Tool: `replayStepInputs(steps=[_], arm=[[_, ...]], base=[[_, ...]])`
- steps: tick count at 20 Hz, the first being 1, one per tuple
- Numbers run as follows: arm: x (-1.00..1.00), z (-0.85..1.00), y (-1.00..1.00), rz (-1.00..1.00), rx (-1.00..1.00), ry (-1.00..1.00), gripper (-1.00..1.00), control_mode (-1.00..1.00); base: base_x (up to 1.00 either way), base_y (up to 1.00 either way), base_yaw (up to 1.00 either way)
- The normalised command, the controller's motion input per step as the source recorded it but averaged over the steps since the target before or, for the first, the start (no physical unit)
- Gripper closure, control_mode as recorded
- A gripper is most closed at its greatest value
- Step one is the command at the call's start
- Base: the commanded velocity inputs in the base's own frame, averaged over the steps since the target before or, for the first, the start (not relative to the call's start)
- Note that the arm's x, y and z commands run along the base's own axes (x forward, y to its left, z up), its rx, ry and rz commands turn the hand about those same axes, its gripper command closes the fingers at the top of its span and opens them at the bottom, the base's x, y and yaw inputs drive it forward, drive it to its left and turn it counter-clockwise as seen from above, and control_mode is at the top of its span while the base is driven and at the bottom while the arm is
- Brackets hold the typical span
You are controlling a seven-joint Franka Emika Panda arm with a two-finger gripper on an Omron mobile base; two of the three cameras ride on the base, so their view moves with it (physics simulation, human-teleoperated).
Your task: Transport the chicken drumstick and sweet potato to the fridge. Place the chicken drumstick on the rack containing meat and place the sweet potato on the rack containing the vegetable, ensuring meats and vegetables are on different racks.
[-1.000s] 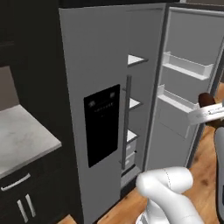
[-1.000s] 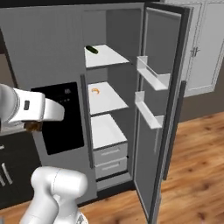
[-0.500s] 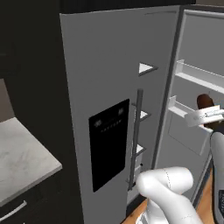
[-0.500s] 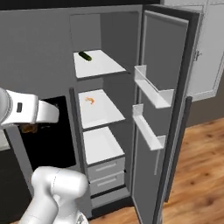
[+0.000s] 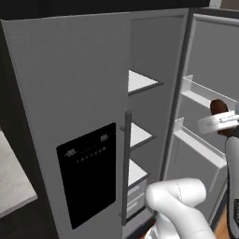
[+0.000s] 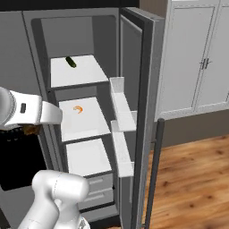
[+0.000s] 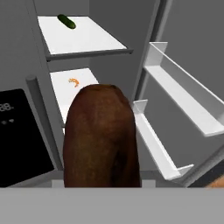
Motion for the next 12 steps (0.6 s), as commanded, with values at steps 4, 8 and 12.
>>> replayStepInputs(steps=[4,8,12], arm=[[0.00,0.00,0.00,0.00,0.00,0.00,1.00,1.00],[0.00,0.00,0.00,0.00,0.00,0.00,1.00,1.00],[0.00,0.00,0.00,0.00,0.00,0.00,1.00,1.00]], base=[[0.24,0.12,0.16],[0.38,0.08,0.08],[0.94,0.02,0.02]])
